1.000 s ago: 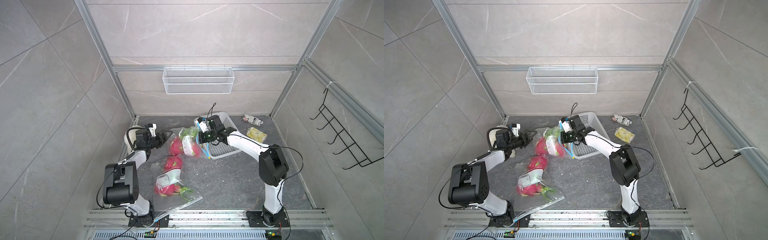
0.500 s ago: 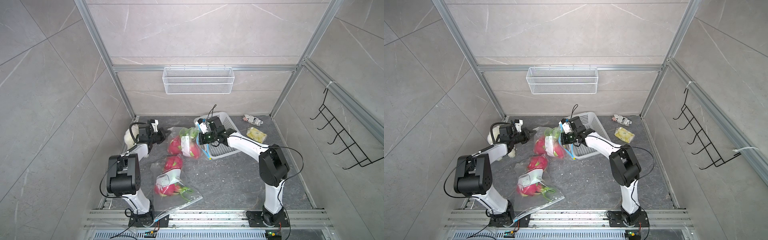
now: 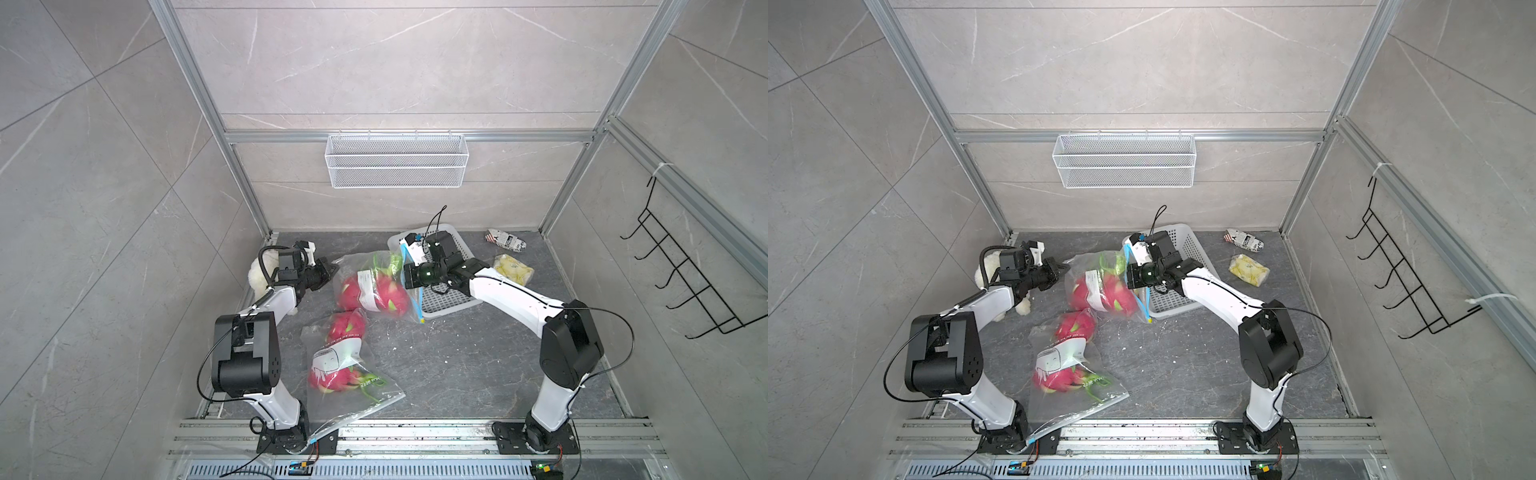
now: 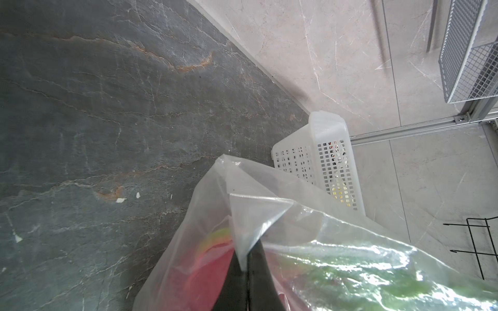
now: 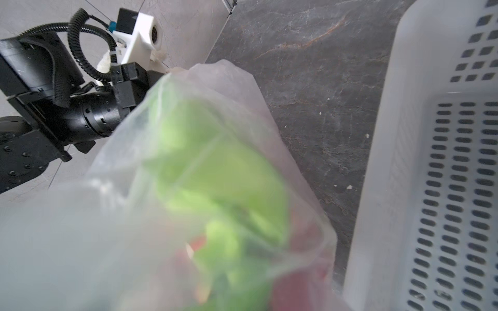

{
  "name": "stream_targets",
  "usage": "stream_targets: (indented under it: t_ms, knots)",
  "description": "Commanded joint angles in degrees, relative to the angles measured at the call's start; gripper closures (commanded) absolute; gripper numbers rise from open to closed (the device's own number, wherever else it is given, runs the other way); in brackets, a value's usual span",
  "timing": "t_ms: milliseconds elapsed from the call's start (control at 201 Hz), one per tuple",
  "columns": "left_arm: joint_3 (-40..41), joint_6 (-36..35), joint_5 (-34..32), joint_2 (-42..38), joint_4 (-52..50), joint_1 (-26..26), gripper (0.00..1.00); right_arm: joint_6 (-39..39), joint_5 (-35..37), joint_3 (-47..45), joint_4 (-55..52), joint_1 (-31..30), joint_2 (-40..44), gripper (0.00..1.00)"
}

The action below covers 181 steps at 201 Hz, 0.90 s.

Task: Open the zip-top bag and take out the dragon fruit
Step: Pick up the dragon fruit from the zipper food storage bag.

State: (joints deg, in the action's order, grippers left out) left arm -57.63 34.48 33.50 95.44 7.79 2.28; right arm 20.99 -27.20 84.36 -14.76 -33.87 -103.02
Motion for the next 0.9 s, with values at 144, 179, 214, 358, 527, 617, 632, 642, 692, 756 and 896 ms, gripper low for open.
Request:
stream_targets:
  t_ms: [144, 179, 214, 358, 527, 617, 632, 642, 692, 756, 896]
  knots:
    - [-0.4, -1.5, -2.0, -2.5, -1.1, 0.7, 1.00, -0.5, 0.0, -4.7, -0.8, 3.0, 8.1, 1.00]
    - [-0.3, -1.6, -2.0, -2.6, -1.0, 0.8, 1.00, -0.5, -0.4, -5.3, -1.0, 3.3, 8.8, 1.00]
    - [-0.3, -1.5, -2.0, -2.6, -1.1, 0.8, 1.00, -0.6, -0.4, -5.8, -1.3, 3.4, 9.7, 1.00]
    - [-0.4, -1.6, -2.1, -3.0, -1.2, 0.7, 1.00, -1.0, 0.7, -8.6, -2.6, 4.5, 13.2, 1.00]
    - [-0.3, -1.7, -2.3, -3.0, -1.5, 0.9, 1.00, -0.5, 0.0, -10.5, -1.9, 5.9, 16.8, 1.00]
    - [-0.3, -1.7, -2.3, -2.9, -1.4, 0.9, 1.00, 0.3, -0.4, -11.5, 0.0, 6.0, 18.1, 1.00]
    - [-0.3, -1.7, -2.2, -2.9, -1.4, 0.9, 1.00, 0.4, -0.6, -11.6, 0.3, 6.0, 18.3, 1.00]
    - [-0.3, -1.7, -2.3, -2.9, -1.4, 0.9, 1.00, 0.3, -0.6, -11.6, 0.5, 6.1, 18.5, 1.00]
    - [-0.3, -1.6, -2.2, -2.8, -1.5, 0.9, 1.00, 0.6, -0.2, -11.9, 1.5, 6.0, 19.3, 1.00]
    - [-0.3, -1.6, -2.0, -2.8, -1.5, 0.9, 1.00, 0.6, 0.5, -11.9, 2.1, 6.0, 20.0, 1.00]
    - [-0.5, -2.0, -2.1, -2.8, -1.8, 0.8, 1.00, 0.4, 1.1, -11.1, 1.5, 6.0, 21.3, 1.00]
